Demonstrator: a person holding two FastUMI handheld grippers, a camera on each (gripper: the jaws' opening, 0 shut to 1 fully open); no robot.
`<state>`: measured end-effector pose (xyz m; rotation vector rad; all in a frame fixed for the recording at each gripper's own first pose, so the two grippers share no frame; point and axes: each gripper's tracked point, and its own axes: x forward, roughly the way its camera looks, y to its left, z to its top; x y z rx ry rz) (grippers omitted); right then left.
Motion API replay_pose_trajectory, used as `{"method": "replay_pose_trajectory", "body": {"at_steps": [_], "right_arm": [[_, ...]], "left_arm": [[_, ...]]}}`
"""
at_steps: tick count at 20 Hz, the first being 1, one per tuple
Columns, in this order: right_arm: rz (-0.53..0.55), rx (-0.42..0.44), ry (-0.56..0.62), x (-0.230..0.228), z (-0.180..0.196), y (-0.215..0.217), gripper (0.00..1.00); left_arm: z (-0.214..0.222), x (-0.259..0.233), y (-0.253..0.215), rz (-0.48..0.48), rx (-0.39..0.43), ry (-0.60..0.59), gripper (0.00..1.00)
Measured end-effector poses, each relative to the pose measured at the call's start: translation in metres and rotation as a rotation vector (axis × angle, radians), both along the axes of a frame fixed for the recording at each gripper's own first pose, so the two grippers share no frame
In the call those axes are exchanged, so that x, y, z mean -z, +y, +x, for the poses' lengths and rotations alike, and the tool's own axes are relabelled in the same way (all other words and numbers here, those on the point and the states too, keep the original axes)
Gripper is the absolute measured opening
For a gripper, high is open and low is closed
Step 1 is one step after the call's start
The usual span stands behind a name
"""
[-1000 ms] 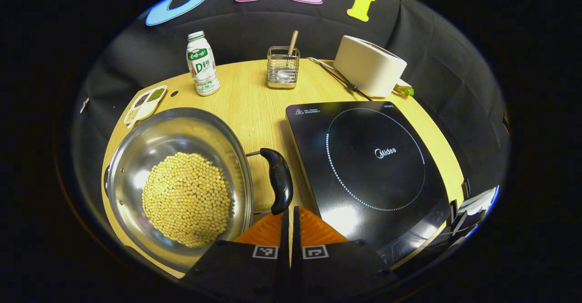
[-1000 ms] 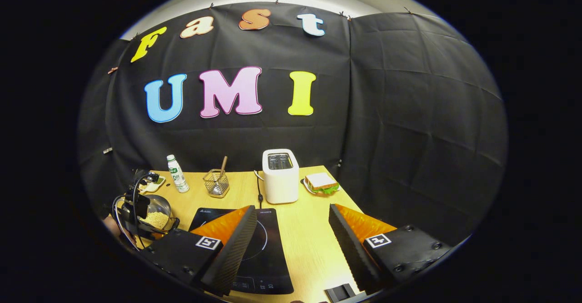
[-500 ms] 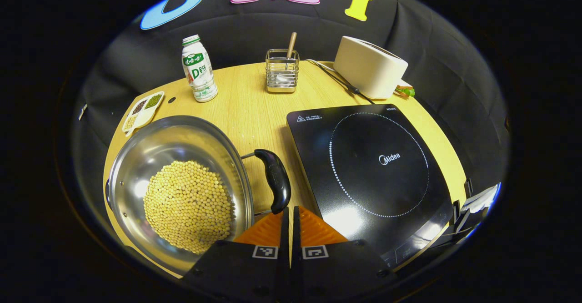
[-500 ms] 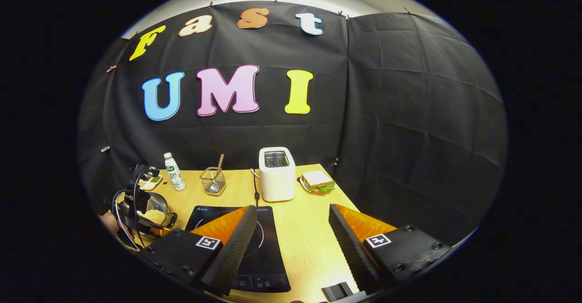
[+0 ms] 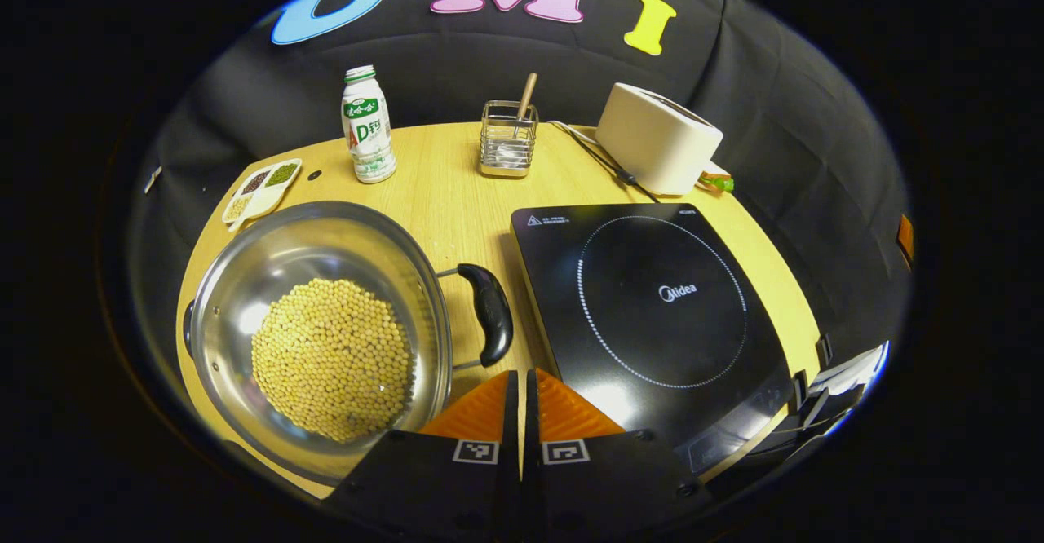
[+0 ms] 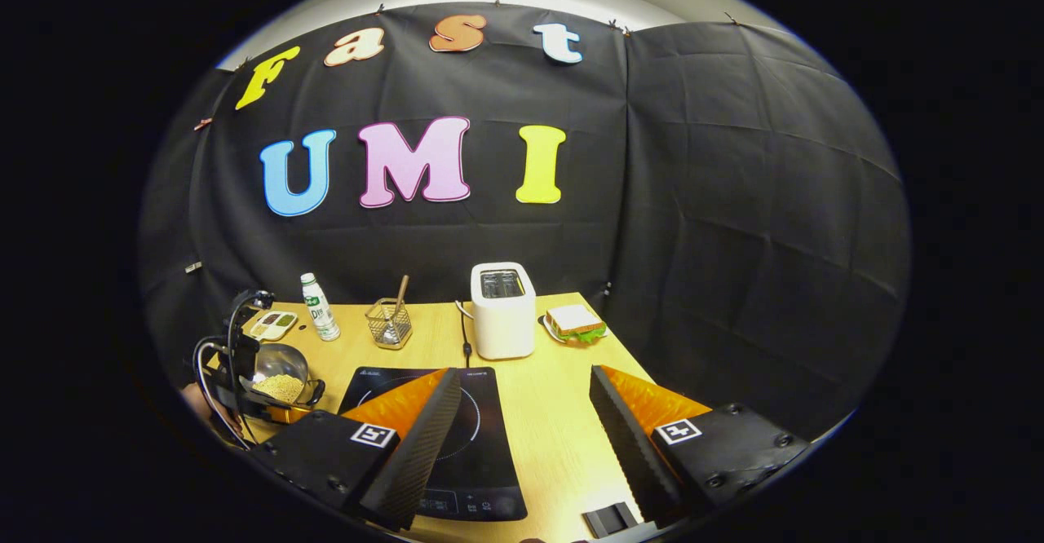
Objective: First push the handle of the pot to place it horizontally, then grasp the pot with both hands and set it on the induction cooktop.
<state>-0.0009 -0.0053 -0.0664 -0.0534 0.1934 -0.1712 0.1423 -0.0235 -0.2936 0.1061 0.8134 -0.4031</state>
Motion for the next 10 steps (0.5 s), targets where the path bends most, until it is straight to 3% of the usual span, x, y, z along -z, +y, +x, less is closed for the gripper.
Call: {"method": "replay_pose_trajectory", "body": {"at_steps": [6,10], "right_arm": [[-0.023,-0.083,0.012,0.003,0.003,0.038,0.99],[-0.023,-0.134,0.033,0.011,0.011,0.067,0.99]], "left_arm": [[-0.033,-0.029,0.018,-0.099,-0.035,-0.08,0.06],[-0.046,-0.054,0.054,-0.144,-0.077,-0.17,0.17]]}}
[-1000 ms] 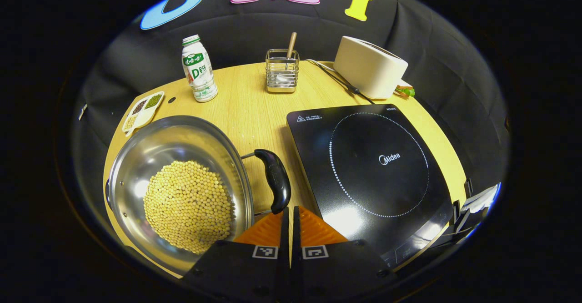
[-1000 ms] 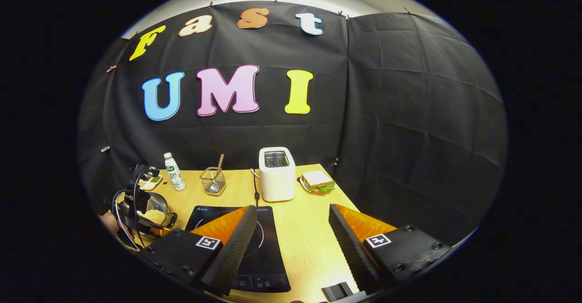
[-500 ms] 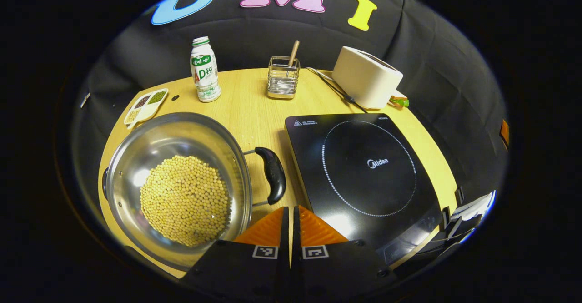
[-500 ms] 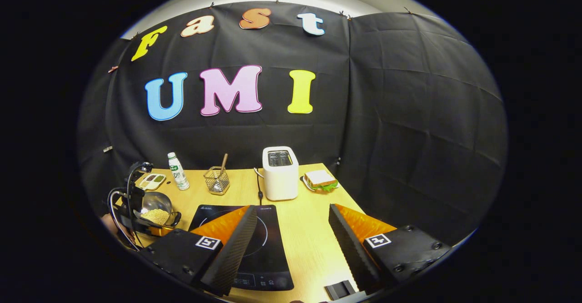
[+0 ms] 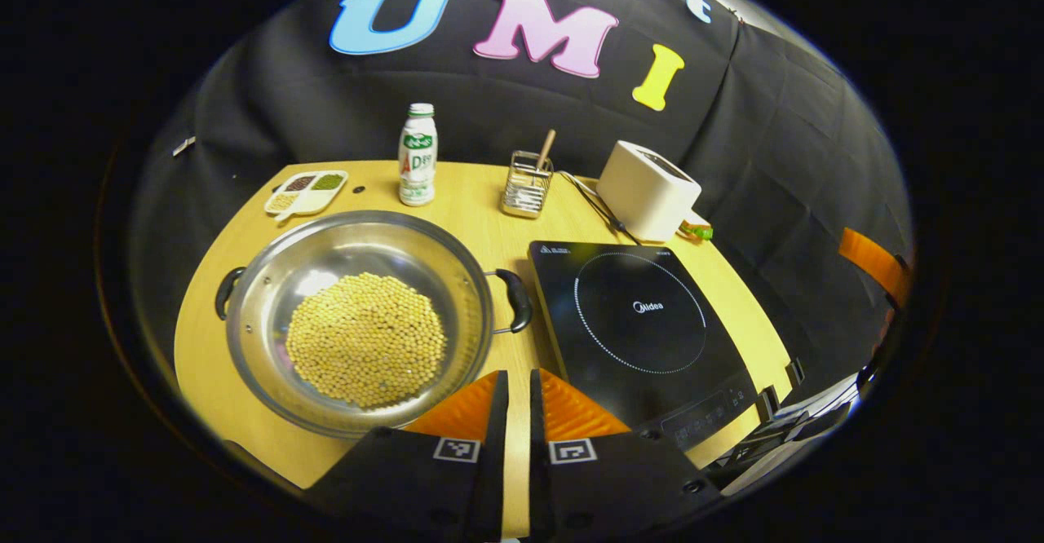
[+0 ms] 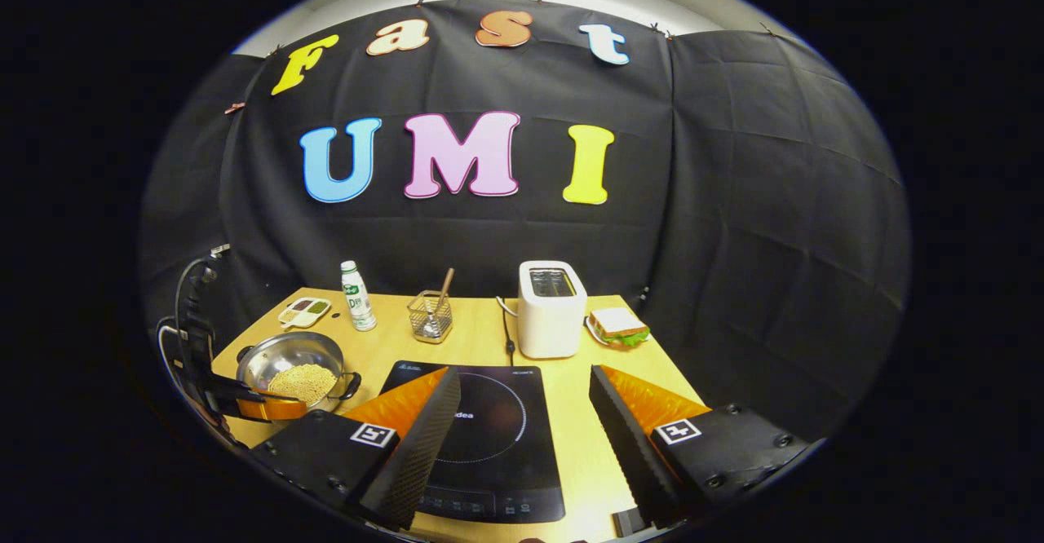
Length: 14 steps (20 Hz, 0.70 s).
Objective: First push the handle of the pot to place it horizontally, then grasp the pot with both hands and set it on the induction cooktop.
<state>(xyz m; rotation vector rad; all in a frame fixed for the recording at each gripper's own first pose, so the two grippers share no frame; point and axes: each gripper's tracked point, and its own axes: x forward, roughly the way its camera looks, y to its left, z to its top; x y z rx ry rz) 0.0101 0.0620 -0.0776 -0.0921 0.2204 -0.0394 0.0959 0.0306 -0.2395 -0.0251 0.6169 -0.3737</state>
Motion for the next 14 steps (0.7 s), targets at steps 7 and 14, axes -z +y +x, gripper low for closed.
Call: {"method": "replay_pose_trajectory", "body": {"at_steps": [7,14], "right_arm": [[0.007,-0.089,0.016,0.0,0.032,0.067,0.99],[0.04,-0.161,0.114,0.027,0.063,0.149,0.99]], "left_arm": [[-0.011,-0.048,0.083,-0.07,-0.1,-0.121,0.99],[0.025,-0.068,0.196,-0.057,-0.274,-0.159,0.96]]}}
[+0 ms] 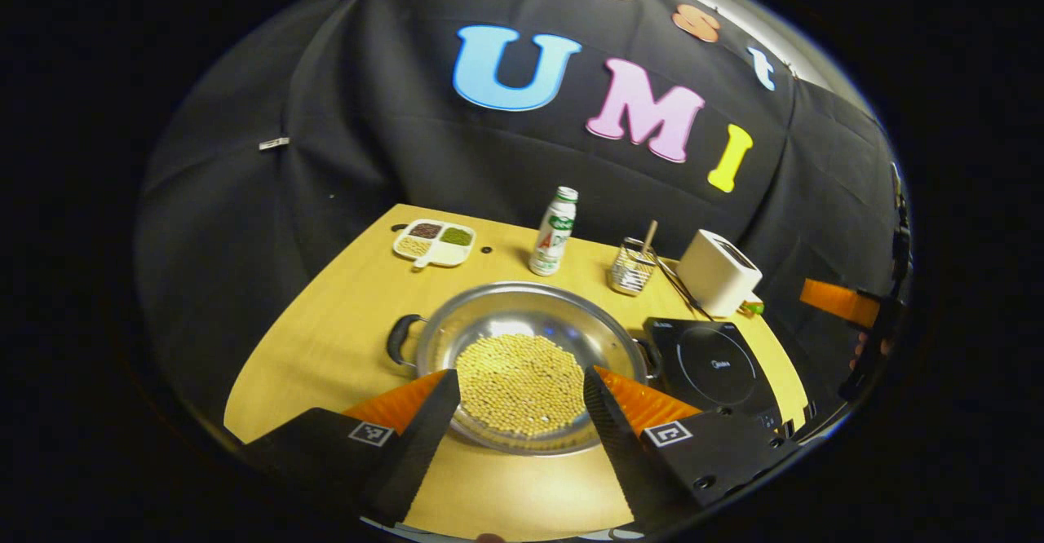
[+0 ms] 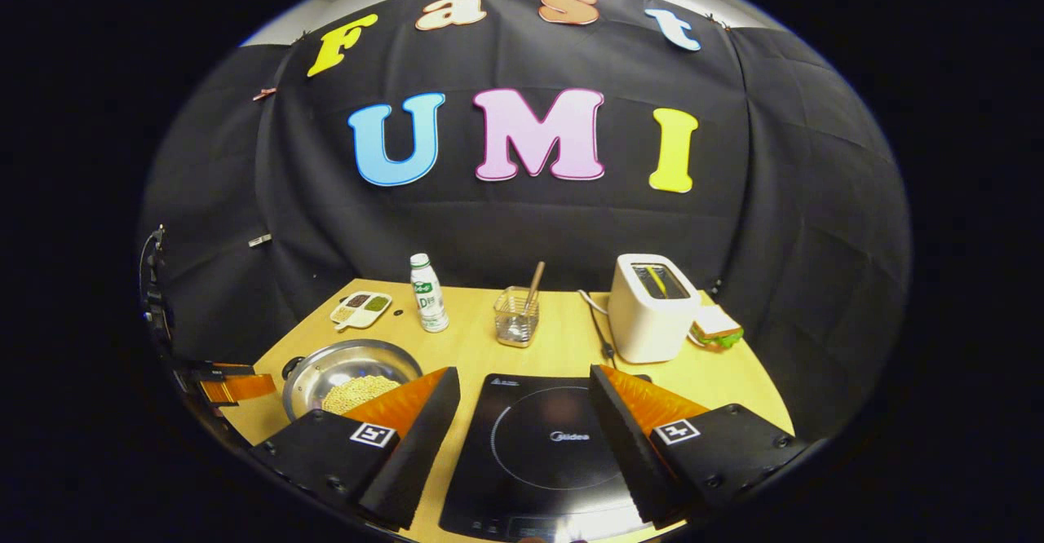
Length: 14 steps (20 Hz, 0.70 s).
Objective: First push the handle of the pot to place it horizontally, then grasp the pot with both hands and set it on the induction cooktop.
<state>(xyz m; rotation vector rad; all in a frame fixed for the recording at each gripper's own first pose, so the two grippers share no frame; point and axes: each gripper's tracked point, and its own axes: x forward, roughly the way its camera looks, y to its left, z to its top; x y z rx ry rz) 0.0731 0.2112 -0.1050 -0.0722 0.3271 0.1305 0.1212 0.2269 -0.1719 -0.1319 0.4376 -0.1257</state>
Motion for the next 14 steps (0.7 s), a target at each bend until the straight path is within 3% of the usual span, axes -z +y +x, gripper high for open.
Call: {"method": "replay_pose_trajectory", "body": {"at_steps": [4,14], "right_arm": [[0.037,-0.035,0.064,0.029,0.021,0.049,0.99],[0.035,-0.089,0.274,0.139,0.054,0.12,0.99]], "left_arm": [[0.025,0.007,0.054,0.054,-0.058,0.005,0.96],[0.083,0.044,0.083,0.08,-0.01,0.044,0.95]]}}
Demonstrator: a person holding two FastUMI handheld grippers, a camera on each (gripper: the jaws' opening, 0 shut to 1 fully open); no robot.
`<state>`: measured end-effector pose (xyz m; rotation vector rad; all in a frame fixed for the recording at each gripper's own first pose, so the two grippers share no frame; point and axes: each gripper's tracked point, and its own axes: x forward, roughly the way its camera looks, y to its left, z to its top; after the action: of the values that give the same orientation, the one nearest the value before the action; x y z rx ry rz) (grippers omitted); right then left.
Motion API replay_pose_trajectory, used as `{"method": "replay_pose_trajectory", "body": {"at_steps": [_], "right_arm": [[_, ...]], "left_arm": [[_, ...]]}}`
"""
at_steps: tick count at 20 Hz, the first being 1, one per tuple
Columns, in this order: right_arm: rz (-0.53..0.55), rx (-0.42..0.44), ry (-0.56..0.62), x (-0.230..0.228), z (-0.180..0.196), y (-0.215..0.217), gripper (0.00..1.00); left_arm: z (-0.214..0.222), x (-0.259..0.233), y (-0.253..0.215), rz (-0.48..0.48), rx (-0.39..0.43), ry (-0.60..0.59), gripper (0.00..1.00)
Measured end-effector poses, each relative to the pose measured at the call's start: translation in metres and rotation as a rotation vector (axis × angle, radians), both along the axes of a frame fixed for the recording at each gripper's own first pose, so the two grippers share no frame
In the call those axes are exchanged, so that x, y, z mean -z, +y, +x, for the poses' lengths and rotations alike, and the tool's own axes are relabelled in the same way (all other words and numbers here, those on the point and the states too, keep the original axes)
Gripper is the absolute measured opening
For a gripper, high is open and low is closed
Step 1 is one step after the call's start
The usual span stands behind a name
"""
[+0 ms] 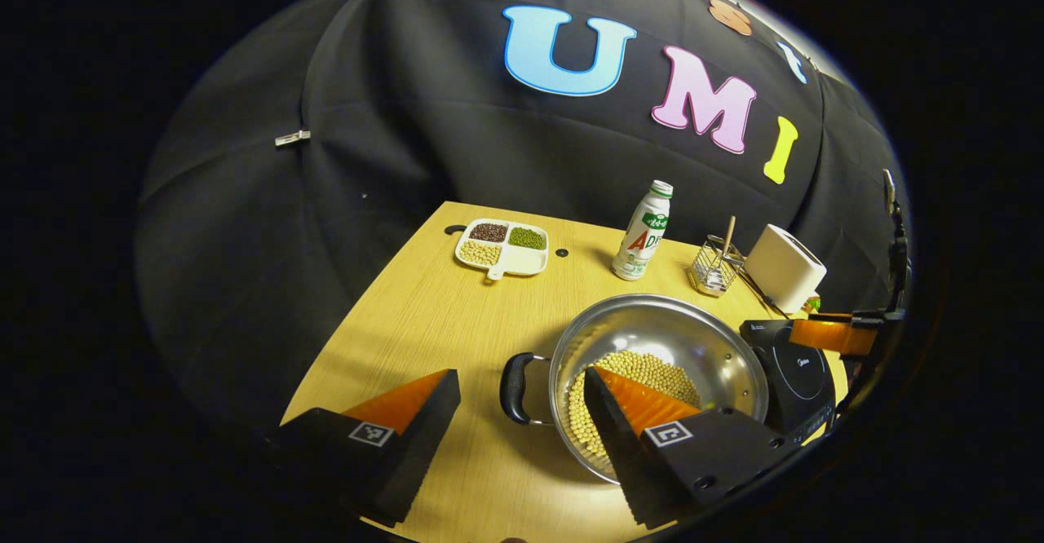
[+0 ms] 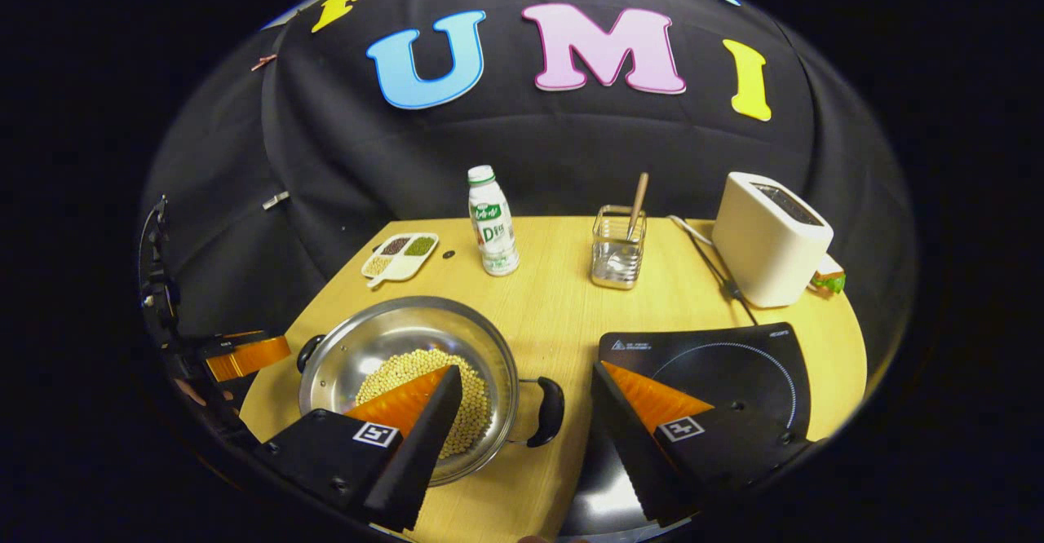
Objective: First push the handle of the pot to place it horizontally, then grasp the pot with both hands and set it on the induction cooktop.
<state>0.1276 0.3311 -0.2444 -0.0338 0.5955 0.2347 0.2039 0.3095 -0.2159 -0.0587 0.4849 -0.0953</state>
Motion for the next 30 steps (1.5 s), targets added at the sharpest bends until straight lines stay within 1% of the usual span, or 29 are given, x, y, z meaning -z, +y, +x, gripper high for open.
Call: {"method": "replay_pose_trajectory", "body": {"at_steps": [3,8,11,14,17,19,21,22,23,24,25,26,27,28,30], "right_arm": [[-0.048,-0.01,0.036,0.031,0.008,0.003,0.99],[-0.021,0.03,0.078,0.056,0.017,0.001,1.0],[0.009,0.045,0.13,0.073,0.015,0.003,0.99],[0.011,0.053,0.143,0.083,0.015,0.005,1.0],[0.014,0.06,0.152,0.093,0.013,0.012,1.0],[-0.006,0.079,0.137,0.099,0.016,0.01,1.0],[-0.011,0.101,0.116,0.101,0.022,0.008,0.97],[-0.005,0.11,0.113,0.102,0.025,0.007,0.86],[0.003,0.119,0.117,0.102,0.027,0.005,0.9],[0.015,0.124,0.126,0.105,0.028,0.006,0.83],[0.011,0.132,0.132,0.107,0.028,0.005,0.82],[0.003,0.134,0.133,0.109,0.03,0.004,0.73],[-0.01,0.136,0.134,0.11,0.03,0.002,0.77],[-0.012,0.134,0.135,0.111,0.03,0.003,0.71],[-0.024,0.126,0.141,0.115,0.028,0.006,0.7]], "left_arm": [[0.015,0.011,-0.002,-0.005,0.024,0.007,0.95],[0.037,0.028,-0.005,-0.017,0.042,0.022,0.96],[0.045,0.041,-0.01,-0.042,0.048,0.039,0.95],[0.049,0.055,-0.017,-0.067,0.062,0.067,0.96],[0.057,0.062,-0.018,-0.053,0.072,0.08,0.94],[0.06,0.067,-0.017,-0.046,0.078,0.092,0.92],[0.06,0.074,-0.018,-0.052,0.088,0.115,0.89],[0.061,0.076,-0.019,-0.062,0.089,0.124,0.87],[0.061,0.08,-0.021,-0.074,0.09,0.133,0.85],[0.059,0.083,-0.023,-0.085,0.093,0.145,0.84],[0.057,0.086,-0.025,-0.094,0.094,0.155,0.82],[0.056,0.087,-0.024,-0.095,0.088,0.161,0.8],[0.056,0.091,-0.021,-0.091,0.085,0.167,0.73],[0.053,0.092,-0.019,-0.088,0.083,0.174,0.66],[0.054,0.094,-0.017,-0.09,0.081,0.179,0.65]]}}
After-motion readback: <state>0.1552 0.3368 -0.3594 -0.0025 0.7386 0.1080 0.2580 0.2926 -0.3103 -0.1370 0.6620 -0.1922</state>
